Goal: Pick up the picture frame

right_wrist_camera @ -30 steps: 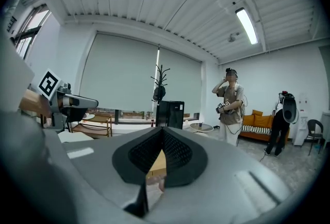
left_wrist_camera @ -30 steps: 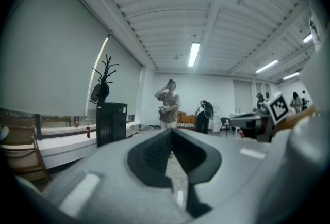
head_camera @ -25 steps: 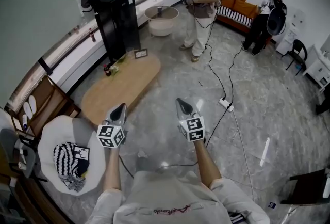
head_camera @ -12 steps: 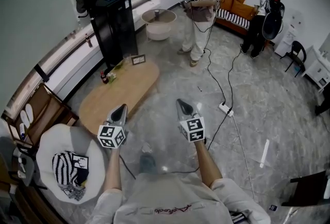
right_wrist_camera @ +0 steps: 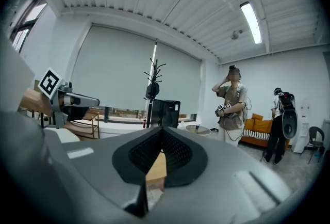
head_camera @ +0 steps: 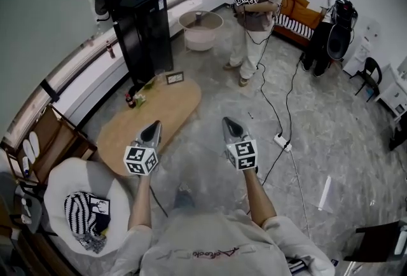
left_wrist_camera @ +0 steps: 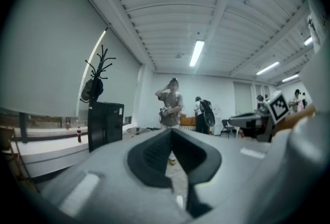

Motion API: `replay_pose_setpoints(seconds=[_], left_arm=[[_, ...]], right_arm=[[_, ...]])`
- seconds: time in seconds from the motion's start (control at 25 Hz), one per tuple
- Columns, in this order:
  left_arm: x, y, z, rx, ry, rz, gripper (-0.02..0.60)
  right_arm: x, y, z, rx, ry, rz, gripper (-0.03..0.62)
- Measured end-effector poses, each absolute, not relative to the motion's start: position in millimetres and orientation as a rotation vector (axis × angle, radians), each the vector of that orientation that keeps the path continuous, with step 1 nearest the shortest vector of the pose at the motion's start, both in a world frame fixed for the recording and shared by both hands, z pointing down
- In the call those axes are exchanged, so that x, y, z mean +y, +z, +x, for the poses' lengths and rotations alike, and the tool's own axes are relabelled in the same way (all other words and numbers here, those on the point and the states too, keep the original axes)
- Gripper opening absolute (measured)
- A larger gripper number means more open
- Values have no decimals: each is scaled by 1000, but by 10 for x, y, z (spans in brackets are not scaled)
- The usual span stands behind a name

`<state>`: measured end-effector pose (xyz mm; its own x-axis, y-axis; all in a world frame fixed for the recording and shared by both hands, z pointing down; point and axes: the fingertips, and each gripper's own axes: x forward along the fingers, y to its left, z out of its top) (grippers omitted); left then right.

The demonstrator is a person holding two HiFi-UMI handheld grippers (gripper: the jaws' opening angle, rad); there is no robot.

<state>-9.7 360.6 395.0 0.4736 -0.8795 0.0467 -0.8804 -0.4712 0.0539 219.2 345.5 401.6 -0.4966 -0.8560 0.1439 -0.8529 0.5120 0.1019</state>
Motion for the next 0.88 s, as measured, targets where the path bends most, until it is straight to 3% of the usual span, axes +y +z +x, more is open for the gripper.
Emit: replay_pose_setpoints(seconds=[0.88], left_arm=[[1114, 3744, -1054, -1517, 13, 2668, 0]], right_arm=[[1056, 3809, 1232, -2532, -20, 1536, 3]])
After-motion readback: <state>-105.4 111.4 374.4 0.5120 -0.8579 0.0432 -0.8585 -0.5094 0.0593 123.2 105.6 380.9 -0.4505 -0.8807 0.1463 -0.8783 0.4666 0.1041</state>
